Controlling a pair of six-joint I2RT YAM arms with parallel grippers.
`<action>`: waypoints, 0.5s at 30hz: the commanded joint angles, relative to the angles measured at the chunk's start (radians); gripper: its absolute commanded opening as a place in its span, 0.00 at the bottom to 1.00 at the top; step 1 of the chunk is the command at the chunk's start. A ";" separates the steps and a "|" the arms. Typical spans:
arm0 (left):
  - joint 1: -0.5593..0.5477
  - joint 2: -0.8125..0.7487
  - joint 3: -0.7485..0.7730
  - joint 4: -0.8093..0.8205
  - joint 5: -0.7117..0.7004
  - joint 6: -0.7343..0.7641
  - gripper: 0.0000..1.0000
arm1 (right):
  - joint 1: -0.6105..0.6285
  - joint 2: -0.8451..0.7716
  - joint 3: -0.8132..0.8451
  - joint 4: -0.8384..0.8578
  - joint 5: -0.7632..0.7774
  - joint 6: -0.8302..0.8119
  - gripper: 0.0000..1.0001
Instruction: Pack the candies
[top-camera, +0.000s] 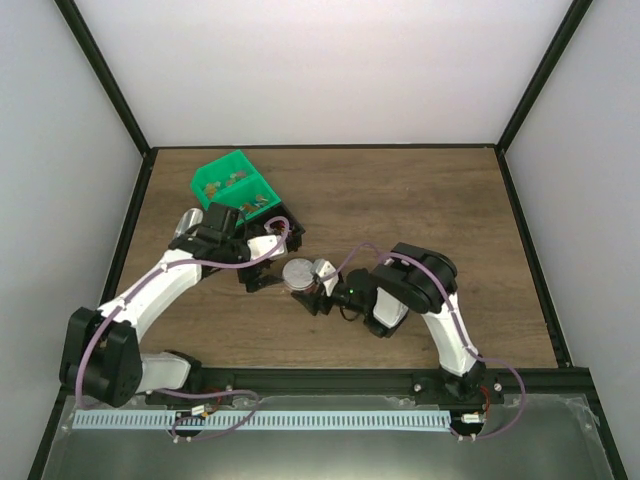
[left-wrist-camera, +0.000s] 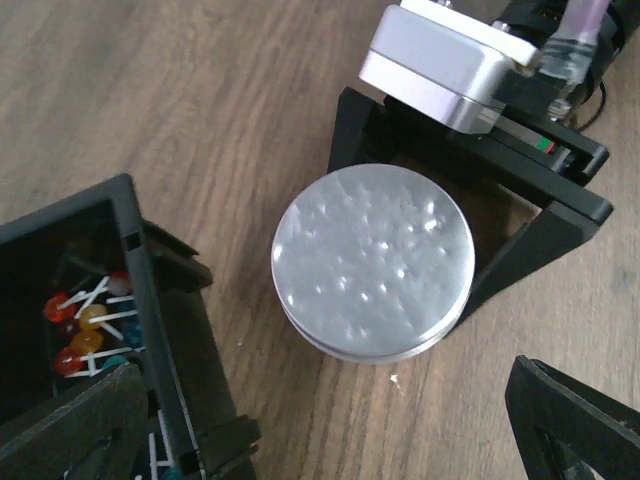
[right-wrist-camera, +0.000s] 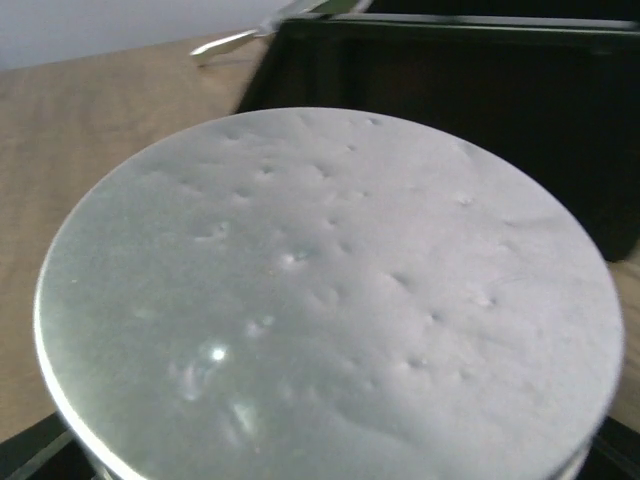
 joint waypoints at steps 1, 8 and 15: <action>0.028 -0.036 -0.041 0.087 0.018 -0.115 1.00 | -0.048 0.060 -0.011 -0.147 0.129 0.094 0.84; 0.052 -0.067 -0.081 0.157 -0.020 -0.202 1.00 | -0.062 0.057 -0.001 -0.198 0.168 0.115 1.00; 0.065 -0.091 -0.078 0.158 -0.020 -0.239 1.00 | -0.062 -0.043 -0.003 -0.341 0.135 0.139 1.00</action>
